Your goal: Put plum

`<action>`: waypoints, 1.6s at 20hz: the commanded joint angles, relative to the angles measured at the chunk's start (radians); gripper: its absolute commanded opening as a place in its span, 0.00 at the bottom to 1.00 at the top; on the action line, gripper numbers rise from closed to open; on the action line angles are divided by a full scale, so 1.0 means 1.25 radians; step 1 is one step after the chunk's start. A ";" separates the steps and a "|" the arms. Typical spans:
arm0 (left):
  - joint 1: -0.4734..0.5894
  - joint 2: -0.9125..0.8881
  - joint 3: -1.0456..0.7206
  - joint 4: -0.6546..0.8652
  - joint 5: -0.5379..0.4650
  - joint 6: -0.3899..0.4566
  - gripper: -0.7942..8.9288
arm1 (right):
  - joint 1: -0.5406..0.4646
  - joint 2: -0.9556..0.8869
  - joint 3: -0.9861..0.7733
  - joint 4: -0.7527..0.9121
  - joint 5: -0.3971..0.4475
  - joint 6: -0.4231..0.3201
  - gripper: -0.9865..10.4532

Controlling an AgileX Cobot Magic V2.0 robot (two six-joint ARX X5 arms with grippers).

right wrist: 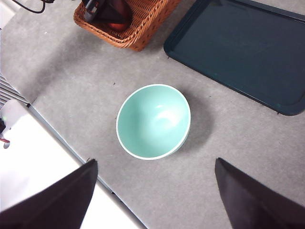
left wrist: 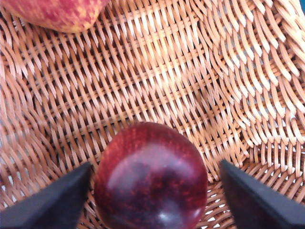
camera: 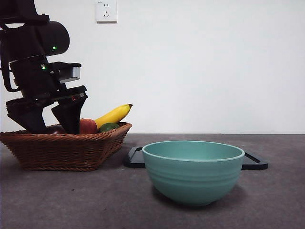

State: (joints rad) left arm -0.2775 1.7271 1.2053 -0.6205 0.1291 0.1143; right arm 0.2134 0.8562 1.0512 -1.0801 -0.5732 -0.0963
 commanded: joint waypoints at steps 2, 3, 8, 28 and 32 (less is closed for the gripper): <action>-0.003 0.012 0.018 -0.008 -0.002 0.007 0.41 | 0.003 0.004 0.015 0.008 -0.002 0.008 0.43; -0.003 0.012 0.018 -0.010 -0.002 0.007 0.39 | 0.003 0.004 0.015 0.008 -0.002 0.008 0.43; -0.004 0.010 0.027 -0.014 0.000 0.006 0.36 | 0.003 0.004 0.015 0.008 -0.002 0.008 0.43; -0.331 -0.187 0.089 -0.049 0.136 0.001 0.36 | 0.003 0.004 0.015 0.025 -0.002 0.009 0.43; -0.402 -0.112 0.089 -0.024 0.133 0.003 0.36 | 0.003 0.004 0.015 0.025 -0.002 0.009 0.43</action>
State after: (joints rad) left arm -0.7673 1.5688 1.2949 -0.6571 0.2932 0.1139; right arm 0.2134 0.8562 1.0512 -1.0569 -0.5732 -0.0963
